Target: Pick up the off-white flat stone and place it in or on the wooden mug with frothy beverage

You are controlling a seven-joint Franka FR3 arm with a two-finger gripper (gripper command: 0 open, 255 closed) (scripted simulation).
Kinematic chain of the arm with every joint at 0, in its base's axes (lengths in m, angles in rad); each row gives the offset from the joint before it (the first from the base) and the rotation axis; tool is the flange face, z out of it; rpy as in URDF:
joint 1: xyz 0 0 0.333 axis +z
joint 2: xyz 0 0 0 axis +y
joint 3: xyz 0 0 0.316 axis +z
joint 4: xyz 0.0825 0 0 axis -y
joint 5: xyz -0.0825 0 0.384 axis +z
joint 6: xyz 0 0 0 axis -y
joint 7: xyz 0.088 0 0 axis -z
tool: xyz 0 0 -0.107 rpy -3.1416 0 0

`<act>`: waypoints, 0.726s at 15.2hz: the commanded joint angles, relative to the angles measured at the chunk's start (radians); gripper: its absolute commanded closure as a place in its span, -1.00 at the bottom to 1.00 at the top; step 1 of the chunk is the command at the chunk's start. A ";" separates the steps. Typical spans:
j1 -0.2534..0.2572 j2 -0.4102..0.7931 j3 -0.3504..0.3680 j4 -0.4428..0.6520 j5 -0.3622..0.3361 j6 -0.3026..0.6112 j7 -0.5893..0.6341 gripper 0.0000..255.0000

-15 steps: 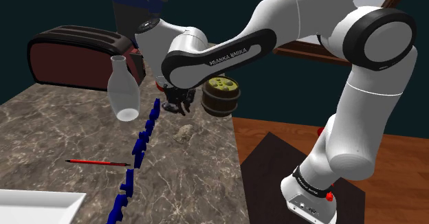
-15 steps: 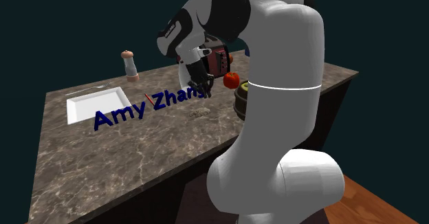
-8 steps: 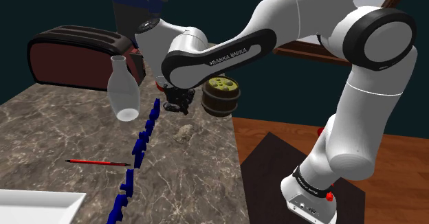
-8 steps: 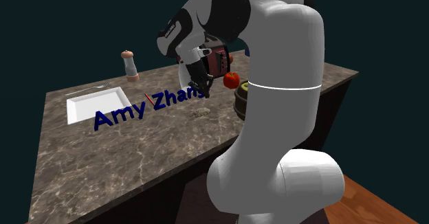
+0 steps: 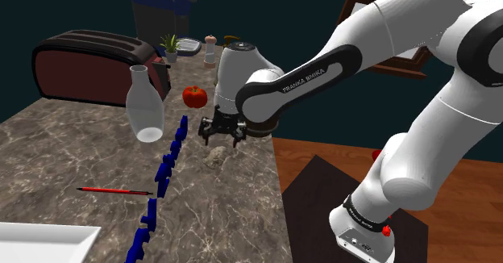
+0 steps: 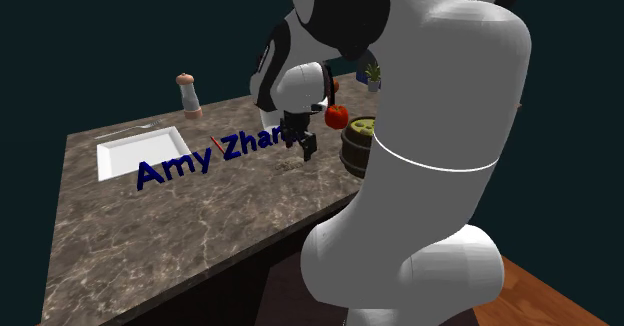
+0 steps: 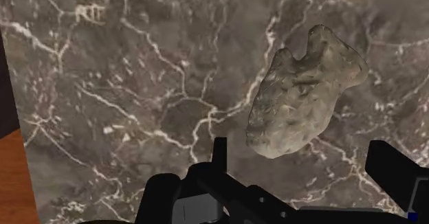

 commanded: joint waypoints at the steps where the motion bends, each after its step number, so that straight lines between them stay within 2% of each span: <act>1: -0.002 0.012 -0.001 -0.021 0.001 0.046 0.017 -1.00; 5: -0.002 0.053 -0.002 -0.029 -0.020 0.093 0.033 -1.00; 11: -0.002 0.053 -0.002 -0.029 -0.020 0.093 0.033 -1.00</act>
